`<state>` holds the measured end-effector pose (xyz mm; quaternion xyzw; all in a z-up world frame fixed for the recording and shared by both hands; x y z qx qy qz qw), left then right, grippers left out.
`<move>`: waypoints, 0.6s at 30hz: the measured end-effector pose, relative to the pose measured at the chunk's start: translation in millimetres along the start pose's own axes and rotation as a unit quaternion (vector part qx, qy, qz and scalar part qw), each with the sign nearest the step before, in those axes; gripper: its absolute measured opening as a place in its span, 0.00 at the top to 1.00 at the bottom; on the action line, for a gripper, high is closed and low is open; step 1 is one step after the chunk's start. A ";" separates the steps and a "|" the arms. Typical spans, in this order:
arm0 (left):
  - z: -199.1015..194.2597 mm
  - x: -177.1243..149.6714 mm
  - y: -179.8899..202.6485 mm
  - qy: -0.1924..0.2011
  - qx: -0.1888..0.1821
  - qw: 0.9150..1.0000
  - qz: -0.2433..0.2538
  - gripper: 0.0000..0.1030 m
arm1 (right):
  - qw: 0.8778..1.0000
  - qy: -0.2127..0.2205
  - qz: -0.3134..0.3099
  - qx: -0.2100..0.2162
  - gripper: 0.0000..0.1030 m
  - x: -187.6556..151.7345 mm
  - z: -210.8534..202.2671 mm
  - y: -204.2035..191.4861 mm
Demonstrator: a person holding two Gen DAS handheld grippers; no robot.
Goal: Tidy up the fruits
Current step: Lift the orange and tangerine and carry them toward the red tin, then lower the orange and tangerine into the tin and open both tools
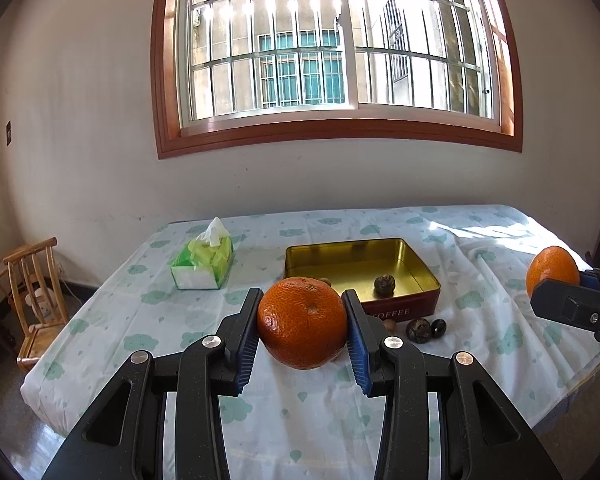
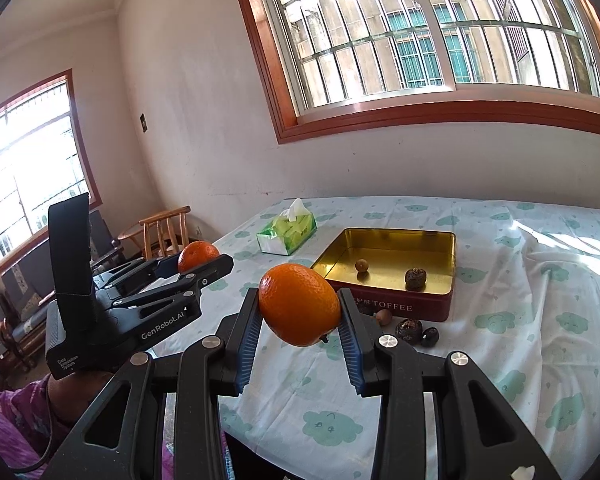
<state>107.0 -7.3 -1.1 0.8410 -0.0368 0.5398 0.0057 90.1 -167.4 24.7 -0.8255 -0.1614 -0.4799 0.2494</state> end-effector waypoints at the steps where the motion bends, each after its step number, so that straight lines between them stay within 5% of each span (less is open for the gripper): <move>1: 1.8 1.3 0.1 0.000 0.000 1.000 0.001 0.61 | 1.000 0.001 0.001 0.000 0.66 2.0 0.9 1.1; 18: 41.8 30.1 -1.2 -0.002 0.008 1.000 0.009 0.61 | 1.000 0.003 0.019 -0.003 0.66 31.1 34.3 33.9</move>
Point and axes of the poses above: each gripper's, at about its wrist camera, not at the fingertips, and z roughly the way its jaws point, y to its right, x to its top, the point moved 8 cm from there along z, roughly the way its jaws point, and after that the axes turned 3 degrees about -x, right-handed, at the moved point
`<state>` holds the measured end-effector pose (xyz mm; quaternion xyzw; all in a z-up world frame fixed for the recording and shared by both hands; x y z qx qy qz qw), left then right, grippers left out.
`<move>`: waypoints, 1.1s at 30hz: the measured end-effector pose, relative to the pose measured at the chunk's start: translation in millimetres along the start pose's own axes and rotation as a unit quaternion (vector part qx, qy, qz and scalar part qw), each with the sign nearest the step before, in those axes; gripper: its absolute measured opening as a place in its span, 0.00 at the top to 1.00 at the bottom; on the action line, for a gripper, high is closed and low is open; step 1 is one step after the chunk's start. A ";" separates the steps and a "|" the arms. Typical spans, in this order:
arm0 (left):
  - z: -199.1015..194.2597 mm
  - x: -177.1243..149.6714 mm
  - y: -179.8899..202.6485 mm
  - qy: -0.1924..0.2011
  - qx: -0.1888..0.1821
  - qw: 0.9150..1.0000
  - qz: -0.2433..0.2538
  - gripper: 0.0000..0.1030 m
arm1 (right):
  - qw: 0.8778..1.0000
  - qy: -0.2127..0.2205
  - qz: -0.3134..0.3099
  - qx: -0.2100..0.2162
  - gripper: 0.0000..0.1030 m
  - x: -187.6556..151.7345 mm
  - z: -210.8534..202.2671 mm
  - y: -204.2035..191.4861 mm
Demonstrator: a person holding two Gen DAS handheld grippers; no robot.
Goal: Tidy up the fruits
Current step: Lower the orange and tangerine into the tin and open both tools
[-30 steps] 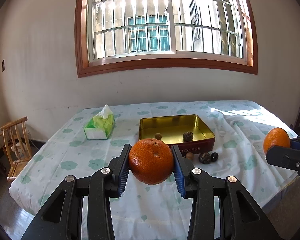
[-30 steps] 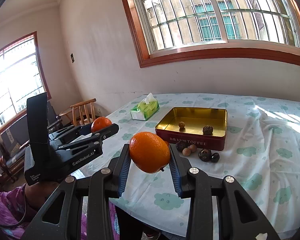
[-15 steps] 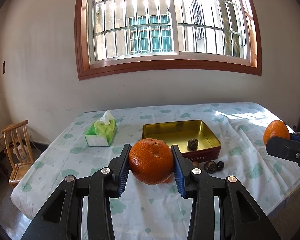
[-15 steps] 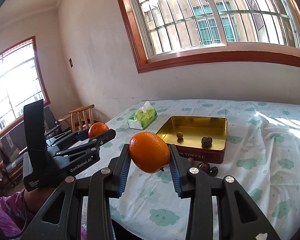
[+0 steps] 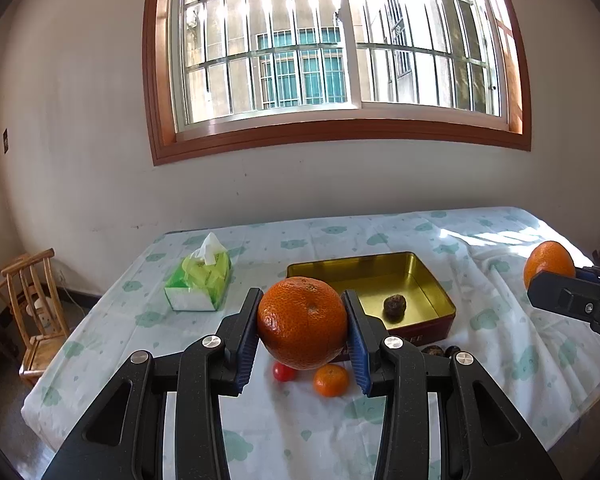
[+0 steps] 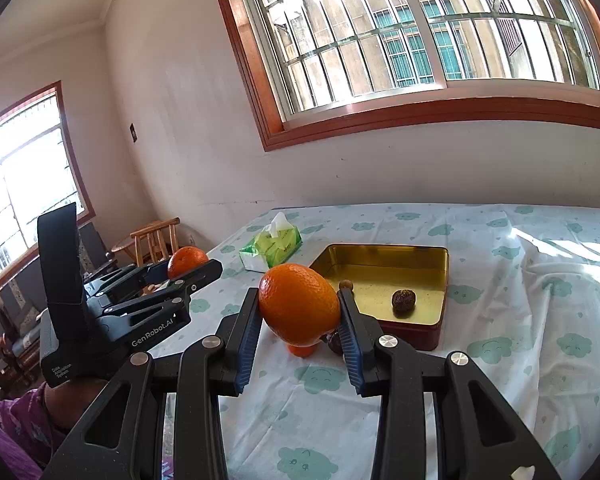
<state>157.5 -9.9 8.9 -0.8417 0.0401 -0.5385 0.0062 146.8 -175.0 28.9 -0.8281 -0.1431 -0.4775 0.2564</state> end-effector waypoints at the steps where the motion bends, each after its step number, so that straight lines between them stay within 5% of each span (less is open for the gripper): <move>1: 2.2 1.4 0.3 0.000 0.001 1.000 0.001 0.61 | 1.000 0.001 0.000 0.000 0.66 2.0 1.9 1.9; 33: 71.0 15.1 7.3 -0.025 0.000 1.000 0.012 0.60 | 0.999 -0.021 0.033 -0.004 0.66 15.7 63.8 45.1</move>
Point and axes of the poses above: each gripper's, at about its wrist camera, not at the fingertips, and z roughly the way its jaws point, y to its right, x to its top, the point moved 8 cm from there along z, roughly the way its jaws point, and after that the axes turned 3 degrees about -x, right-handed, at the moved point
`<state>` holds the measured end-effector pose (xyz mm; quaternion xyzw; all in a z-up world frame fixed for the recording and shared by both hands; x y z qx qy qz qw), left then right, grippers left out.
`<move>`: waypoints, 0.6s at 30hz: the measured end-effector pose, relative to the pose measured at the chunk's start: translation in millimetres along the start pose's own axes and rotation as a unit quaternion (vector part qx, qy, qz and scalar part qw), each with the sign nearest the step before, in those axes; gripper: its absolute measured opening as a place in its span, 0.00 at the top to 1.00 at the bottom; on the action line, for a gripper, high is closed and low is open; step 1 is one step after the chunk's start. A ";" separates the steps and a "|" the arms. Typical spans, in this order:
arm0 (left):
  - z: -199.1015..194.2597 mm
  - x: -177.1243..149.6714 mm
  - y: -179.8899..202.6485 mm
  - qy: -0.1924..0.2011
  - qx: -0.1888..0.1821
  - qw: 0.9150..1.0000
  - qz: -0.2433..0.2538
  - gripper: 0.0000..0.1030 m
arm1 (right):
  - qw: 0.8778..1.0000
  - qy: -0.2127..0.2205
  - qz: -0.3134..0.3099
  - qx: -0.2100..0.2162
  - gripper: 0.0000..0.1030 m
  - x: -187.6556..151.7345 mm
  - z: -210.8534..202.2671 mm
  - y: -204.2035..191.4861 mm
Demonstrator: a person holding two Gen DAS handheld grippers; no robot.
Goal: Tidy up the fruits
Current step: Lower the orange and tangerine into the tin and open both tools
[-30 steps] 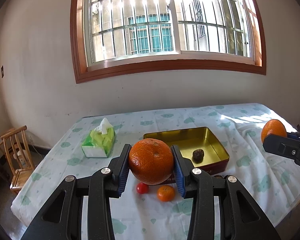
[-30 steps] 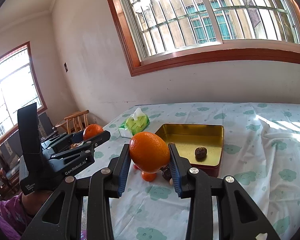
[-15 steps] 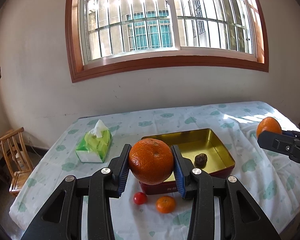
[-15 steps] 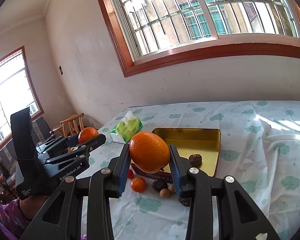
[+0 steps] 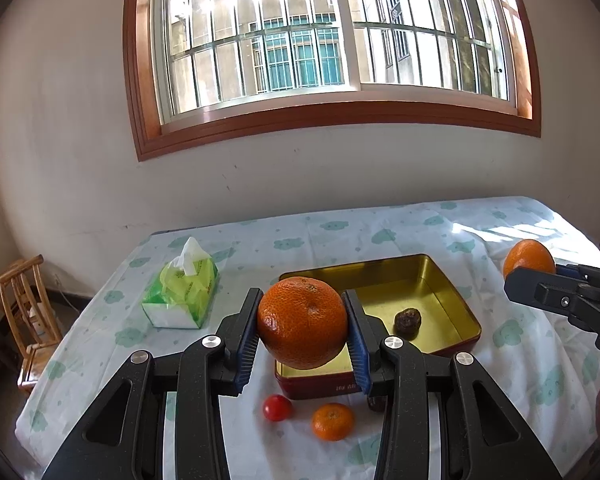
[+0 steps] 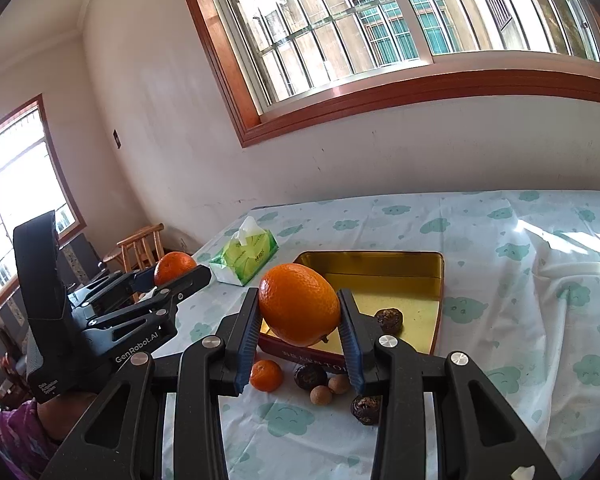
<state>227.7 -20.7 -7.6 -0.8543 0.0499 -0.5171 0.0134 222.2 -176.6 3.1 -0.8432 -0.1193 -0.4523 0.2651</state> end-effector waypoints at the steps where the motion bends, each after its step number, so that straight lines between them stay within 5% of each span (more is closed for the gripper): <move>1: 2.5 -0.1 0.6 -0.001 0.000 1.000 0.000 0.60 | 1.000 -0.001 0.001 0.000 0.66 -0.1 2.4 1.5; 18: 41.5 -4.8 4.8 -0.026 -0.002 1.000 0.003 0.60 | 1.000 -0.022 0.013 0.002 0.66 -2.5 38.5 20.3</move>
Point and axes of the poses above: each gripper's, at about its wrist camera, not at the fingertips, and z roughly the way its jaws point, y to its right, x to its top, the point moved 8 cm from there along z, roughly the way its jaws point, and after that the axes turned 3 degrees about -x, right-handed, at the moved point
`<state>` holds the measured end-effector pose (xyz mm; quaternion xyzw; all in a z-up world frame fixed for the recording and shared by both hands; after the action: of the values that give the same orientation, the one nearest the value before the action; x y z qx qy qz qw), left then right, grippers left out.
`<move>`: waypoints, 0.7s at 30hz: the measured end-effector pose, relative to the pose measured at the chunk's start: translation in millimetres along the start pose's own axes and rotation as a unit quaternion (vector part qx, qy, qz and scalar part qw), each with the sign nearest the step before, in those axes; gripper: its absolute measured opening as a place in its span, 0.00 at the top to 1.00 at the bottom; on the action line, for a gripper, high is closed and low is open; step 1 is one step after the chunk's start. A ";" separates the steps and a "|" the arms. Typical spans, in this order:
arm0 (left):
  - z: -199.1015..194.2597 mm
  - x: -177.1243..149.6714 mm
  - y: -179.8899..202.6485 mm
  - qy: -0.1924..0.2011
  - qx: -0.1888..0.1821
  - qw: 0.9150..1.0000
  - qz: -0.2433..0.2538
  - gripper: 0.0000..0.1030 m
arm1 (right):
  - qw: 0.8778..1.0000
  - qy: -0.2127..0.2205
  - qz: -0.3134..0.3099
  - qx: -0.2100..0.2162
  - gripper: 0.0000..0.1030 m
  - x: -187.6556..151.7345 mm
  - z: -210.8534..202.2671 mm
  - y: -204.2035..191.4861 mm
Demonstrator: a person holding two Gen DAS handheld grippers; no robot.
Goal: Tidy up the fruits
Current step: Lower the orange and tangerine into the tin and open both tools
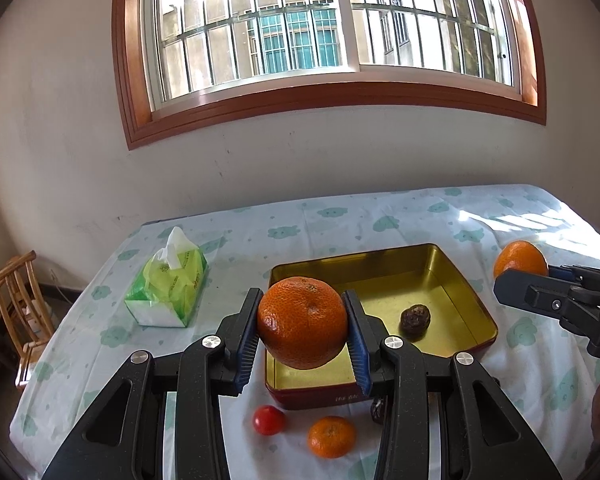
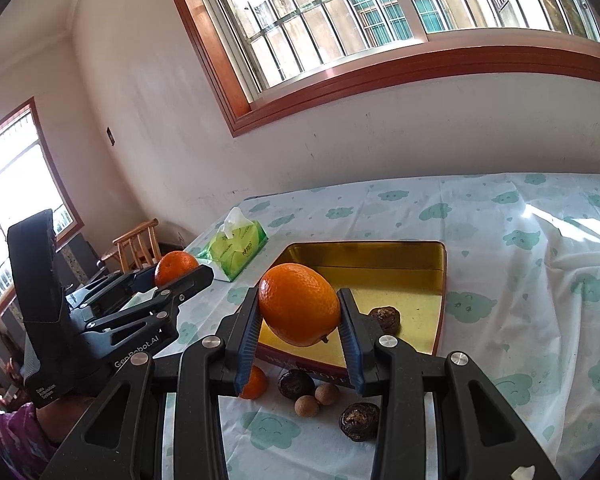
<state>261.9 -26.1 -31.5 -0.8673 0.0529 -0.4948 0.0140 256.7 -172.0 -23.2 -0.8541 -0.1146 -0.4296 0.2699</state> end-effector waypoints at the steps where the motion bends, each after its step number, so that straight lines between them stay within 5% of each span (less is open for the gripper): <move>1: 2.3 -0.4 0.1 -0.001 -0.001 1.000 0.000 0.61 | 1.000 -0.001 0.001 0.000 0.66 -0.1 2.6 1.3; 21: 57.5 -12.7 -2.9 -0.040 -0.006 0.999 -0.005 0.60 | 0.999 -0.031 0.018 -0.006 0.66 -6.7 48.7 32.0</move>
<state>305.1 -23.5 -71.5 -0.8865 0.0507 -0.4598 0.0080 299.0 -171.0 -63.7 -0.8707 -0.1046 -0.3984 0.2685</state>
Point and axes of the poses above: each gripper's, at about its wrist camera, not at the fingertips, and z roughly the way its jaws point, y to its right, x to its top, the point moved 8 cm from there along z, roughly the way its jaws point, and after that the axes turned 3 degrees about -x, right-handed, at the moved point
